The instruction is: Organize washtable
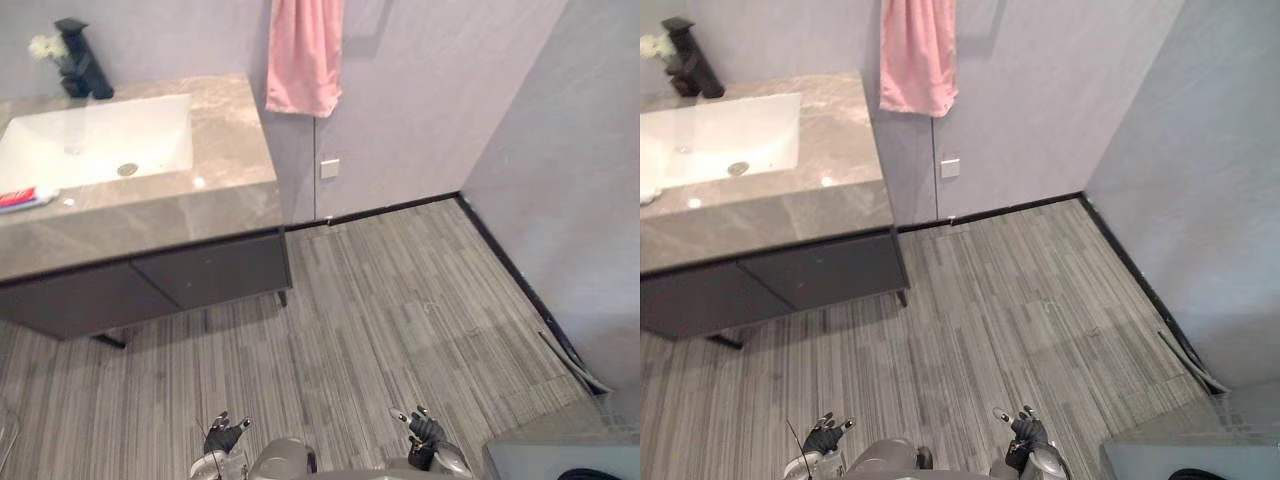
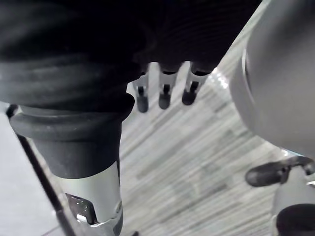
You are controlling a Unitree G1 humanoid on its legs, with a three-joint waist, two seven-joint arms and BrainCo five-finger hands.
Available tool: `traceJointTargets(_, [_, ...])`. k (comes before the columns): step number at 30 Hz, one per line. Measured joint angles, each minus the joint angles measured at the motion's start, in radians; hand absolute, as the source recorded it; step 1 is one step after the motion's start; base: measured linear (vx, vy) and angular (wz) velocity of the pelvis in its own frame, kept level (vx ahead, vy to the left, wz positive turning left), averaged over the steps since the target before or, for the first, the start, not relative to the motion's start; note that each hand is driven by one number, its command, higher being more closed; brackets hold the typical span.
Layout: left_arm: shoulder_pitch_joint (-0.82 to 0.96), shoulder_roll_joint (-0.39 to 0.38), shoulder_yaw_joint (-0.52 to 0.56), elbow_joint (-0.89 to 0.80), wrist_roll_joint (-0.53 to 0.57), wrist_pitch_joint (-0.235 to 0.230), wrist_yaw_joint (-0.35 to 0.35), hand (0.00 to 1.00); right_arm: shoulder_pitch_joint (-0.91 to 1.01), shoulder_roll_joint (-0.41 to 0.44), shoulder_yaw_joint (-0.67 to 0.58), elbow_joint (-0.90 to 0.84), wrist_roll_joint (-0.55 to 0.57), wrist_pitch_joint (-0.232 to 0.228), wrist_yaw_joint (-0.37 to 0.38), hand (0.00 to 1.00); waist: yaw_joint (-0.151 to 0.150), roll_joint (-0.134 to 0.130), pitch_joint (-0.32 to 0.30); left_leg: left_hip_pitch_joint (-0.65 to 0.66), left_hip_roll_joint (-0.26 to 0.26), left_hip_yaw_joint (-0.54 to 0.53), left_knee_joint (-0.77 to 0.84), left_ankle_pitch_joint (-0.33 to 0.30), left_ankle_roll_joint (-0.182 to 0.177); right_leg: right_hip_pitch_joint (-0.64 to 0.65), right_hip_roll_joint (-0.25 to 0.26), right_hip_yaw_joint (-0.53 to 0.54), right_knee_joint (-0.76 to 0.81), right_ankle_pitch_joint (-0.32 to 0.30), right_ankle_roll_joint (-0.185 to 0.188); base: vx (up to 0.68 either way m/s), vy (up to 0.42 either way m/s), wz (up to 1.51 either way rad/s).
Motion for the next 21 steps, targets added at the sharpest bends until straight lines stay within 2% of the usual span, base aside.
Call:
traceJointTargets(1, [-0.014, -0.016, -0.012, 0.003, 0.000, 0.001, -0.001, 0.00, -0.002, -0.001, -0.003, -0.013, -0.002, -0.002, 0.002, 0.00, -0.004, 0.004, 0.003, 0.051, -0.002, 0.000, -0.028, -0.001, 0.002, -0.050, -0.025, -0.074, 0.095, -0.008, -0.032, 0.45, 0.147, -0.15])
traceJointTargets(2, [-0.026, -0.039, -0.010, 0.002, 0.003, 0.001, -0.001, 0.00, -0.011, -0.001, -0.003, -0.015, -0.010, -0.003, 0.005, 0.00, -0.011, 0.015, 0.012, 0.120, 0.004, 0.000, -0.069, -0.001, 0.002, -0.089, -0.047, -0.160, 0.117, -0.023, -0.088, 0.33, 0.085, -0.07])
traceJointTargets(3, [-0.028, -0.038, -0.012, 0.002, 0.001, 0.001, -0.002, 0.00, -0.014, 0.000, -0.003, -0.013, -0.012, -0.003, 0.005, 0.00, -0.013, 0.016, 0.015, 0.137, 0.006, 0.000, -0.081, -0.001, 0.002, -0.091, -0.047, -0.174, 0.108, -0.028, -0.096, 0.41, 0.047, -0.04])
traceJointTargets(4, [-0.029, -0.038, -0.017, 0.003, 0.000, 0.002, -0.002, 0.00, -0.020, 0.000, -0.005, -0.010, -0.018, -0.002, 0.008, 0.00, -0.026, 0.017, 0.016, 0.197, 0.017, 0.002, -0.122, -0.006, -0.006, -0.101, -0.047, -0.231, 0.039, -0.045, -0.127, 0.29, 0.006, 0.03])
traceJointTargets(6, [-0.036, -0.039, -0.039, 0.004, 0.001, 0.002, -0.003, 0.00, -0.030, -0.001, -0.023, -0.009, -0.025, -0.009, 0.013, 0.00, -0.040, 0.019, 0.018, 0.241, 0.037, 0.003, -0.152, -0.019, -0.030, -0.129, -0.046, -0.317, -0.133, -0.038, -0.153, 0.40, -0.027, 0.09])
traceJointTargets(7, [-0.036, -0.032, -0.067, 0.009, 0.001, 0.001, -0.004, 0.00, -0.045, -0.003, -0.034, -0.001, -0.026, -0.009, 0.013, 0.00, -0.050, 0.020, 0.018, 0.253, 0.045, 0.003, -0.165, -0.027, -0.045, -0.157, -0.045, -0.370, -0.282, 0.007, -0.196, 0.47, -0.085, 0.02])
traceJointTargets(8, [-0.039, -0.022, -0.092, 0.025, 0.001, 0.001, -0.003, 0.00, -0.058, -0.016, -0.034, 0.022, -0.027, -0.009, 0.013, 0.00, -0.049, 0.020, 0.019, 0.266, 0.044, -0.001, -0.170, -0.038, -0.063, -0.175, -0.033, -0.421, -0.434, 0.097, -0.226, 0.42, -0.095, -0.05])
traceJointTargets(9, [-0.039, -0.016, -0.099, 0.027, 0.001, 0.002, -0.004, 0.00, -0.064, -0.021, -0.034, 0.034, -0.030, -0.007, 0.013, 0.00, -0.048, 0.015, 0.019, 0.274, 0.035, -0.009, -0.173, -0.042, -0.070, -0.172, -0.025, -0.432, -0.498, 0.159, -0.248, 0.47, -0.140, -0.03])
traceJointTargets(10, [-0.037, -0.008, -0.097, 0.035, 0.002, 0.002, -0.003, 0.00, -0.057, -0.029, -0.035, 0.043, -0.032, -0.008, 0.012, 0.00, -0.053, 0.002, 0.017, 0.302, 0.018, -0.052, -0.175, -0.049, -0.082, -0.171, -0.015, -0.429, -0.552, 0.297, -0.321, 0.40, -0.148, 0.05])
traceJointTargets(11, [-0.038, -0.018, -0.096, 0.051, 0.002, 0.003, -0.001, 0.00, -0.062, -0.044, -0.040, 0.040, -0.034, -0.007, 0.012, 0.00, -0.054, 0.015, 0.014, 0.319, 0.029, -0.076, -0.174, -0.051, -0.085, -0.171, -0.005, -0.422, -0.519, 0.280, -0.315, 0.50, -0.201, -0.02])
traceJointTargets(12, [-0.042, -0.029, -0.097, 0.056, 0.004, 0.002, -0.002, 0.00, -0.074, -0.065, -0.050, 0.053, -0.035, -0.005, 0.012, 0.00, -0.052, 0.047, 0.009, 0.325, 0.058, -0.115, -0.162, -0.026, -0.128, -0.158, 0.012, -0.441, -0.507, 0.250, -0.328, 0.51, -0.220, -0.13])
traceJointTargets(13, [-0.042, -0.041, -0.094, 0.065, 0.006, 0.003, -0.002, 0.00, -0.074, -0.066, -0.054, 0.063, -0.037, -0.005, 0.013, 0.00, -0.052, 0.073, 0.010, 0.322, 0.080, -0.150, -0.119, -0.006, -0.142, -0.127, 0.043, -0.449, -0.527, 0.221, -0.329, 0.51, -0.213, -0.20])
traceJointTargets(14, [-0.041, -0.047, -0.088, 0.065, 0.009, 0.003, -0.002, 0.00, -0.074, -0.067, -0.055, 0.063, -0.037, -0.005, 0.012, 0.00, -0.053, 0.085, 0.009, 0.308, 0.092, -0.163, -0.076, 0.003, -0.142, -0.108, 0.065, -0.452, -0.544, 0.211, -0.336, 0.51, -0.227, -0.21])
traceJointTargets(15, [-0.034, -0.056, -0.069, 0.064, 0.009, 0.003, -0.003, 0.00, -0.074, -0.067, -0.057, 0.065, -0.037, -0.001, 0.011, 0.00, -0.051, 0.096, 0.010, 0.265, 0.113, -0.183, 0.066, 0.042, -0.138, -0.061, 0.105, -0.453, -0.584, 0.197, -0.343, 0.50, -0.209, -0.24])
traceJointTargets(16, [-0.035, -0.058, -0.039, 0.059, 0.011, 0.004, -0.006, 0.00, -0.065, -0.064, -0.040, 0.064, -0.037, 0.002, 0.011, 0.00, -0.055, 0.095, 0.011, 0.191, 0.128, -0.200, 0.266, 0.138, -0.124, 0.010, 0.135, -0.446, -0.643, 0.189, -0.347, 0.50, -0.188, -0.21])
traceJointTargets(17, [-0.032, -0.056, -0.040, 0.059, 0.011, 0.004, -0.005, 0.00, -0.062, -0.062, -0.025, 0.061, -0.036, 0.002, 0.010, 0.00, -0.052, 0.094, 0.014, 0.143, 0.145, -0.202, 0.372, 0.194, -0.126, 0.051, 0.148, -0.442, -0.678, 0.190, -0.348, 0.48, -0.140, -0.14])
traceJointTargets(18, [-0.035, -0.052, -0.040, 0.051, 0.010, 0.003, -0.005, 0.00, -0.060, -0.061, -0.013, 0.061, -0.034, 0.002, 0.009, 0.00, -0.049, 0.093, 0.018, 0.084, 0.170, -0.179, 0.508, 0.171, -0.120, 0.111, 0.167, -0.432, -0.721, 0.187, -0.351, 0.45, -0.109, -0.23])
traceJointTargets(19, [-0.031, -0.051, -0.041, 0.032, 0.009, 0.001, -0.006, 0.00, -0.060, -0.052, -0.011, 0.065, -0.033, 0.002, 0.007, 0.00, -0.047, 0.085, 0.026, 0.015, 0.191, -0.136, 0.607, 0.114, -0.121, 0.180, 0.178, -0.412, -0.760, 0.183, -0.357, 0.49, -0.126, -0.34])
traceJointTargets(21, [-0.027, -0.037, -0.041, 0.007, 0.007, -0.002, -0.005, 0.00, -0.074, -0.044, -0.014, 0.069, -0.031, 0.003, 0.003, 0.00, -0.039, 0.071, 0.038, -0.091, 0.191, -0.068, 0.591, 0.039, -0.110, 0.264, 0.174, -0.371, -0.821, 0.183, -0.356, 0.41, -0.068, -0.53])
